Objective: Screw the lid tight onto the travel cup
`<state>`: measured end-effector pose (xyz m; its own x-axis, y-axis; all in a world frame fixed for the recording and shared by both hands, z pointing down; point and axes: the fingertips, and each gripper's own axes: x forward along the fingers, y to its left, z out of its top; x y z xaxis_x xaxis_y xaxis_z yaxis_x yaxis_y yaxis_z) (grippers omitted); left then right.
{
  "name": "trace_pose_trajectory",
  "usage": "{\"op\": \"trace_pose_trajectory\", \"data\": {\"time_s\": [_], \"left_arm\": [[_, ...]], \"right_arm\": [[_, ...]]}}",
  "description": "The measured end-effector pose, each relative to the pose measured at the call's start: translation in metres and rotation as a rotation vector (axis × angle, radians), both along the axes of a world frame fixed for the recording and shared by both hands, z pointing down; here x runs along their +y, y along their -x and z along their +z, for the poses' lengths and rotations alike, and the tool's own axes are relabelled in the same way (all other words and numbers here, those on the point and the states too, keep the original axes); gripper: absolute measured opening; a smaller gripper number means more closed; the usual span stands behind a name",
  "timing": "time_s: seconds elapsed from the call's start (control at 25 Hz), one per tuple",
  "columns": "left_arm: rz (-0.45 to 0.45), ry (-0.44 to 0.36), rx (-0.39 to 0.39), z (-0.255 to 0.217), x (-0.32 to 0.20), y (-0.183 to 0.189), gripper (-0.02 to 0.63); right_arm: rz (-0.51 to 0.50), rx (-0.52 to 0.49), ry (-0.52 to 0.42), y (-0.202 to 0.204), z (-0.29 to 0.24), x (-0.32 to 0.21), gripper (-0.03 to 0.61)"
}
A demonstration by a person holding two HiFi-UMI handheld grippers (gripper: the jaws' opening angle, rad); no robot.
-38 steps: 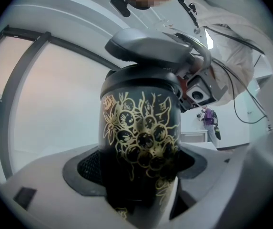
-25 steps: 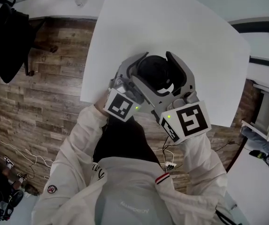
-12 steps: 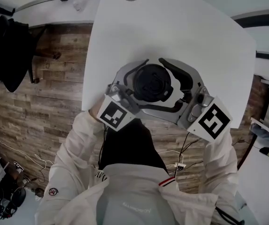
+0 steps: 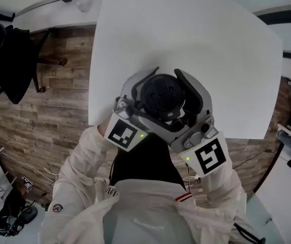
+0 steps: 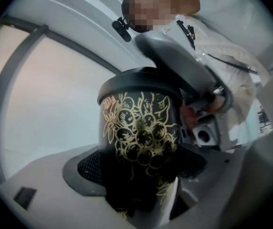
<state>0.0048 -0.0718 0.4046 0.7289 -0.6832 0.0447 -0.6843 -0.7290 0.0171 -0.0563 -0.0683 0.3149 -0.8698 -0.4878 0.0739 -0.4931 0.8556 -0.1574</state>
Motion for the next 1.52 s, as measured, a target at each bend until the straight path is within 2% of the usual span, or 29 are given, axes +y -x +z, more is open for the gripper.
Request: {"op": "trace_pose_trajectory", "data": {"time_s": [0.08,0.12,0.2,0.32,0.4,0.48,0.76,0.84,0.92,1.04,1.12,1.2,1.28,1.4,1.52], "left_arm": [[-0.095,-0.028,-0.018,-0.002,0.0,-0.002,0.417],[-0.117,-0.045,-0.027,-0.002,-0.001,-0.002,0.417],[-0.115,-0.054,-0.035,-0.002,-0.003,-0.001,0.417],[-0.068,-0.052,-0.033,0.0,-0.006,-0.002,0.417],[-0.022,-0.051,-0.039,0.0,-0.004,-0.004,0.417],[0.028,-0.054,-0.04,-0.001,-0.002,-0.007,0.417],[0.248,-0.054,-0.02,-0.001,0.009,-0.011,0.417],[0.3,-0.053,-0.018,0.001,0.01,-0.012,0.417],[0.329,-0.05,-0.018,0.003,0.011,-0.013,0.417],[0.338,-0.047,-0.01,0.003,0.011,-0.013,0.417],[0.328,-0.049,-0.003,0.0,0.008,-0.013,0.417],[0.3,-0.047,0.0,-0.001,0.005,-0.013,0.417],[0.234,-0.028,0.01,0.001,0.001,-0.01,0.417],[0.095,-0.001,0.018,0.004,-0.004,-0.006,0.417],[0.003,-0.019,-0.003,0.004,-0.007,-0.008,0.417]], "right_arm": [[0.216,0.029,-0.016,-0.01,0.002,-0.001,0.44],[0.276,0.049,-0.024,-0.012,0.004,0.0,0.44],[0.317,0.07,-0.026,-0.012,0.008,-0.001,0.44],[0.28,0.066,-0.014,-0.012,0.011,-0.002,0.44],[0.203,0.032,-0.007,-0.014,0.007,0.003,0.44],[0.085,-0.002,-0.015,-0.019,-0.001,0.01,0.44],[-0.455,0.007,0.002,-0.026,-0.003,0.027,0.44],[-0.577,0.02,-0.009,-0.021,0.0,0.03,0.442],[-0.631,0.039,-0.034,-0.015,0.006,0.029,0.44],[-0.645,0.025,-0.034,-0.007,0.011,0.028,0.44],[-0.615,-0.006,-0.033,-0.006,0.008,0.025,0.44],[-0.536,-0.034,-0.042,-0.006,0.004,0.019,0.44],[-0.388,-0.062,-0.046,-0.005,0.001,0.011,0.44],[-0.099,-0.075,-0.048,-0.007,0.0,0.001,0.44],[0.117,-0.051,-0.057,-0.016,0.003,-0.003,0.44]]}}
